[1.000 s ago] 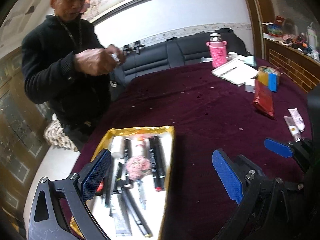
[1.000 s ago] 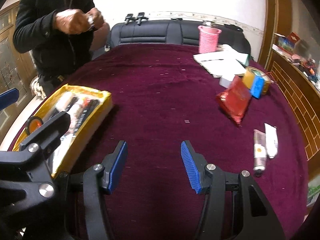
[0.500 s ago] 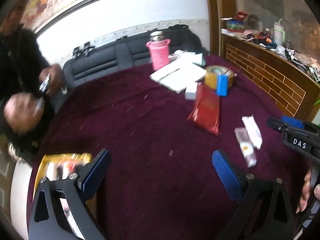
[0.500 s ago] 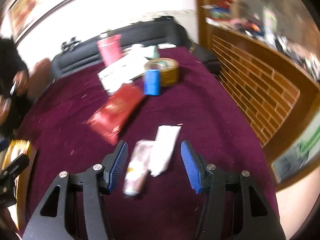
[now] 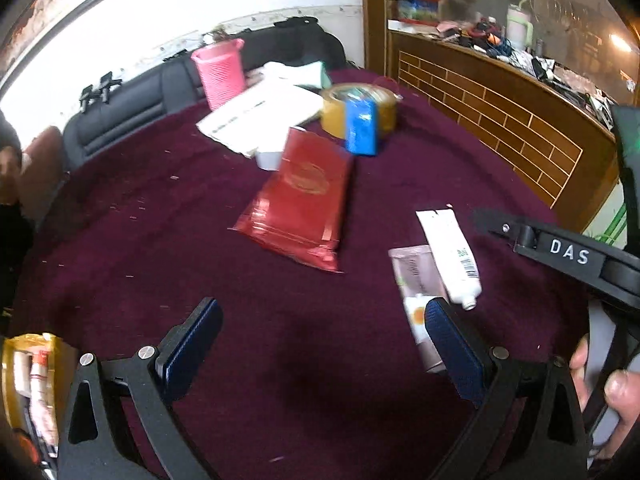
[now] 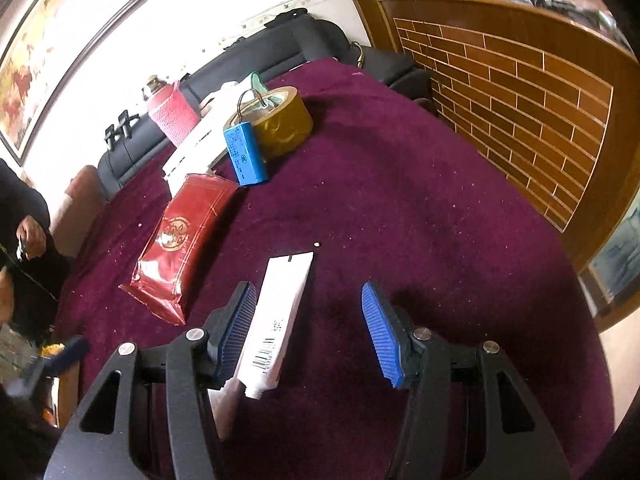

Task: Organize objects
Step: 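Grasp the daisy-printed pink tube with the left gripper, then grasp the white barcode tube with the right gripper while the left gripper holds its tube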

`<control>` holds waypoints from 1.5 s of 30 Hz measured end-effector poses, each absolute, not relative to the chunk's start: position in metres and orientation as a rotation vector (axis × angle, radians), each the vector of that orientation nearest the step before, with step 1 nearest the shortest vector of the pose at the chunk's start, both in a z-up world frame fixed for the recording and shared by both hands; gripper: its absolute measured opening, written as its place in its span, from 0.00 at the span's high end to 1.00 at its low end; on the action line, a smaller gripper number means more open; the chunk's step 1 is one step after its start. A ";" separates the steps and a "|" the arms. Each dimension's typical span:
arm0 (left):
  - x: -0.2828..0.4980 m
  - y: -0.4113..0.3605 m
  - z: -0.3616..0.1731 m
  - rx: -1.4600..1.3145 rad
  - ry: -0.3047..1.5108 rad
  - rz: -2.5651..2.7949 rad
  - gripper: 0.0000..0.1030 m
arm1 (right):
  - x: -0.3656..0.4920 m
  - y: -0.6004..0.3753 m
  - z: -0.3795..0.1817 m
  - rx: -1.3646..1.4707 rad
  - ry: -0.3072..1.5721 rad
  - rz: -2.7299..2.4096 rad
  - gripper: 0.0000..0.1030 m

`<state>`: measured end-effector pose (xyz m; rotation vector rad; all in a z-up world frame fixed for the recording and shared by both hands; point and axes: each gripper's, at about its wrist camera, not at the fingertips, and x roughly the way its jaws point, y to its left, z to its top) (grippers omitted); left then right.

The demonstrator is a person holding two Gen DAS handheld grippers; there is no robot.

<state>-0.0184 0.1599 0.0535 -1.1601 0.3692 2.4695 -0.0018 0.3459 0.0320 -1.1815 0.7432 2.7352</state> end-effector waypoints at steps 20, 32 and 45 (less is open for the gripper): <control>0.019 0.203 0.020 -1.212 0.321 2.487 0.75 | -0.003 0.358 0.027 -1.162 0.828 2.732 0.47; 0.012 0.136 0.042 -1.252 0.076 2.469 0.75 | -0.007 0.347 0.021 -1.223 0.784 2.767 0.47; 0.036 0.095 0.065 -1.196 0.095 2.506 0.75 | -0.030 0.300 0.018 -1.384 0.367 2.669 0.48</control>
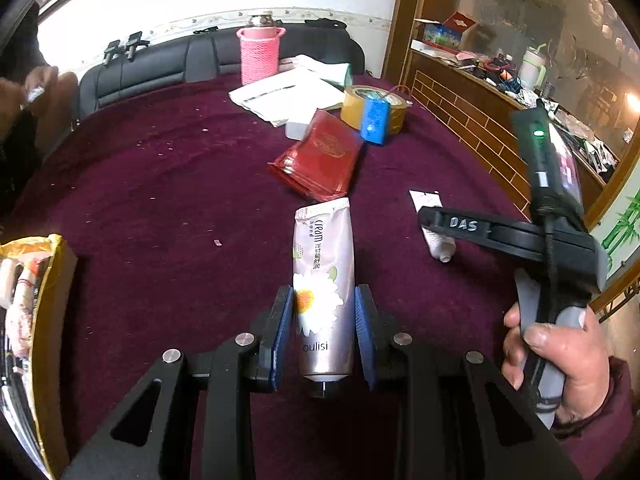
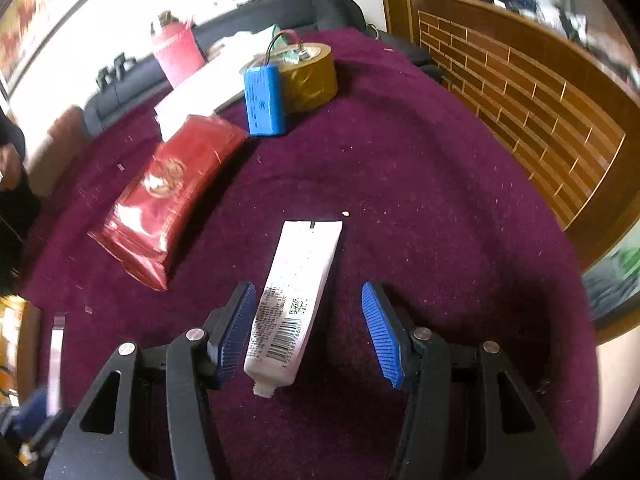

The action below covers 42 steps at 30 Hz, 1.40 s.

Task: Organize objects
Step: 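Grasp the white barcode tube with the right gripper while the left gripper holds its tube, then carry both tubes into the box and open both grippers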

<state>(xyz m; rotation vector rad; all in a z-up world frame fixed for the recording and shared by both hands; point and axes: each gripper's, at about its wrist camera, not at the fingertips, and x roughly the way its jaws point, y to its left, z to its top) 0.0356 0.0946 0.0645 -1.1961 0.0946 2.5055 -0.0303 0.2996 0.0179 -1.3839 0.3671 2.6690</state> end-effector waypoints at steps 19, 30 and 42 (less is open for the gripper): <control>0.060 0.025 0.077 -1.139 0.020 2.577 0.75 | -0.005 0.275 0.025 -1.511 0.397 2.682 0.69; 0.085 -0.061 0.095 -1.111 -0.097 2.715 0.75 | 0.025 0.200 0.073 -1.521 0.569 2.936 0.69; 0.101 -0.169 0.086 -1.171 -0.202 2.898 0.74 | 0.031 0.053 0.092 -1.707 0.485 3.156 0.69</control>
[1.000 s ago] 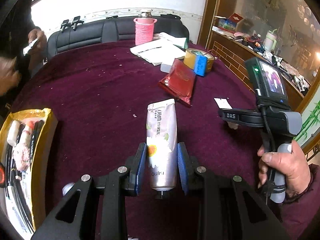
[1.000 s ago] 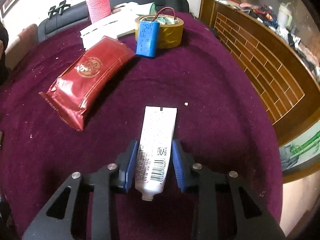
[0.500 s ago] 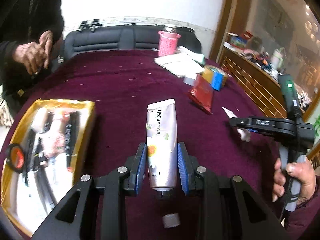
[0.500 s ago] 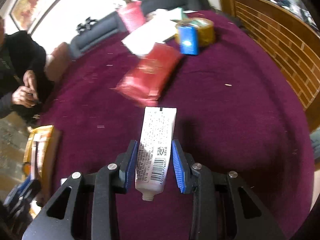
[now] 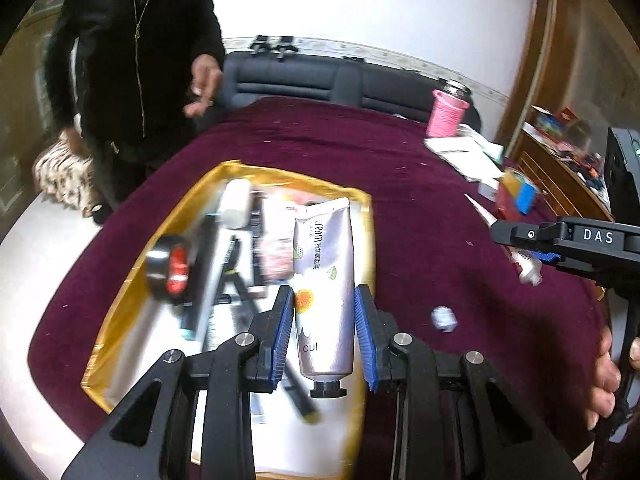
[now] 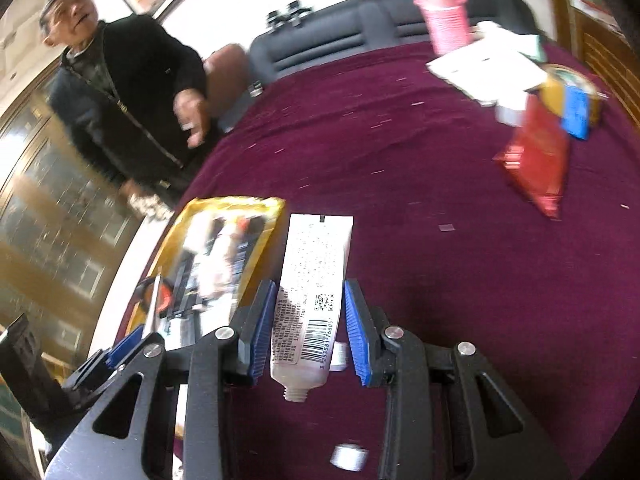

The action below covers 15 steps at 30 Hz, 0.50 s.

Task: Organize objects
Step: 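Carry both tubes into the box and open both grippers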

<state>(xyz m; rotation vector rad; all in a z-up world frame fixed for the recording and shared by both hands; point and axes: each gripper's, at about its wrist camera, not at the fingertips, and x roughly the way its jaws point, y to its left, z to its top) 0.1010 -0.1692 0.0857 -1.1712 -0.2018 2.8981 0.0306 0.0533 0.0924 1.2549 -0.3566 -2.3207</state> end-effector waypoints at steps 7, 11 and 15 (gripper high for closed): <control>0.104 -0.206 0.078 -1.196 -0.194 2.947 0.74 | 0.030 -0.013 0.082 1.286 -0.287 -2.225 0.69; 0.107 -0.225 0.069 -1.223 -0.194 2.963 0.74 | 0.030 -0.041 0.070 1.325 -0.269 -2.164 0.69; 0.102 -0.239 0.058 -1.263 -0.202 2.963 0.74 | 0.035 -0.067 0.060 1.349 -0.209 -2.142 0.68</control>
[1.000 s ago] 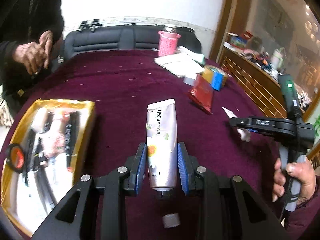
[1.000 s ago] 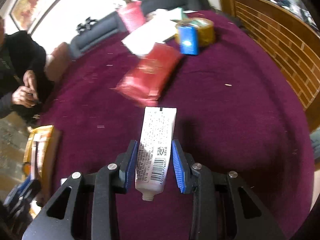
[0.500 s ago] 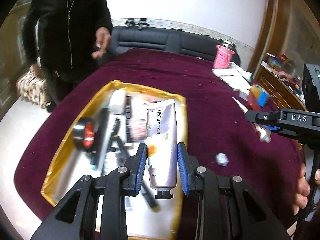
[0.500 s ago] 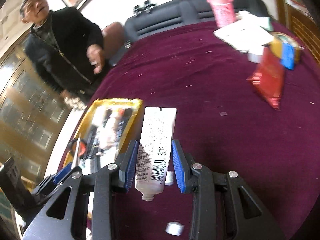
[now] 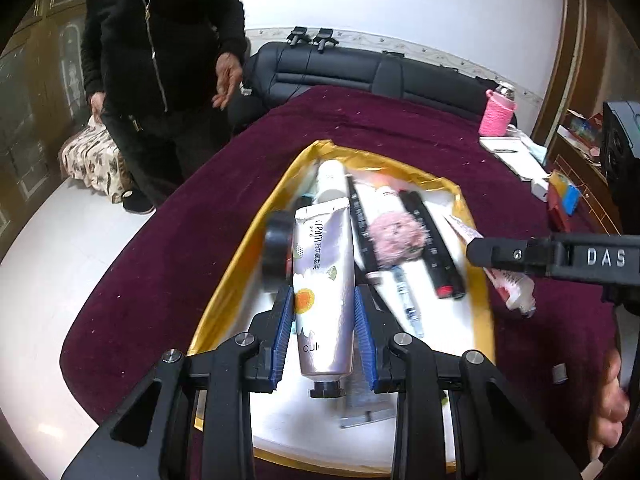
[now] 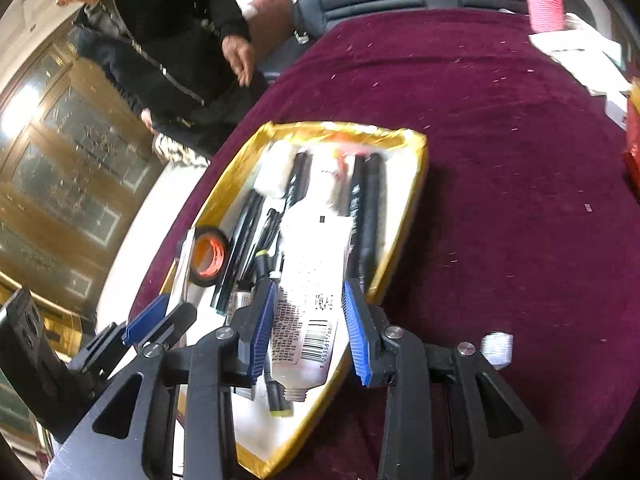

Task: Organize objects
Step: 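Carry both tubes into the box and open both grippers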

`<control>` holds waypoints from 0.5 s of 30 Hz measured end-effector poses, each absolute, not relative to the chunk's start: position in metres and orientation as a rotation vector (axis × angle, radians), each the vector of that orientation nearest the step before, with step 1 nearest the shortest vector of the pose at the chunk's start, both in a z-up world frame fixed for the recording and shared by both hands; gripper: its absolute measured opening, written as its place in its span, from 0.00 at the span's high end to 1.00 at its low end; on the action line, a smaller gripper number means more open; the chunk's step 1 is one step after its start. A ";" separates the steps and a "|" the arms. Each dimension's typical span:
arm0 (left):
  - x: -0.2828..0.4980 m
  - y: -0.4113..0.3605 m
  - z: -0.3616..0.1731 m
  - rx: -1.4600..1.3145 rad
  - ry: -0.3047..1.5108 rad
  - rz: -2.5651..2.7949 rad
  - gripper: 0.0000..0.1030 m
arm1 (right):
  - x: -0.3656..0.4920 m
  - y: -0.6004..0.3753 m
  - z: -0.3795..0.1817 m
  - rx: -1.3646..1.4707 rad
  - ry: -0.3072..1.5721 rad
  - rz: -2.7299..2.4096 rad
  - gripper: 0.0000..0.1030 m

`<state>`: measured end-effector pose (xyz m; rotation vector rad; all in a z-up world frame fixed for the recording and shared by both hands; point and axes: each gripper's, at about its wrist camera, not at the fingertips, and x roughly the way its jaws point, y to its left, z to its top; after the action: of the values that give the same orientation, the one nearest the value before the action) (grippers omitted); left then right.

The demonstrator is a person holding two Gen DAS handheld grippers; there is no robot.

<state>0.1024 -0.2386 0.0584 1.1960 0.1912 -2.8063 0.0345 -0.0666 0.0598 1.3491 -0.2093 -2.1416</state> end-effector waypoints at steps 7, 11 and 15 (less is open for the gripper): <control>0.096 -0.245 0.044 1.224 0.123 -2.775 0.82 | 0.037 -0.101 0.039 1.398 -0.094 -2.153 0.68; 0.095 -0.251 0.038 1.243 0.136 -2.773 0.82 | 0.045 -0.115 0.029 1.417 -0.011 -2.187 0.68; 0.095 -0.253 0.035 1.272 0.161 -2.793 0.82 | 0.051 -0.122 0.029 1.407 0.066 -2.218 0.68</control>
<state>0.0951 -0.2535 0.0352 1.2721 0.1609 -2.7930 0.0505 -0.1225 0.0292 1.4069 0.0661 -2.2184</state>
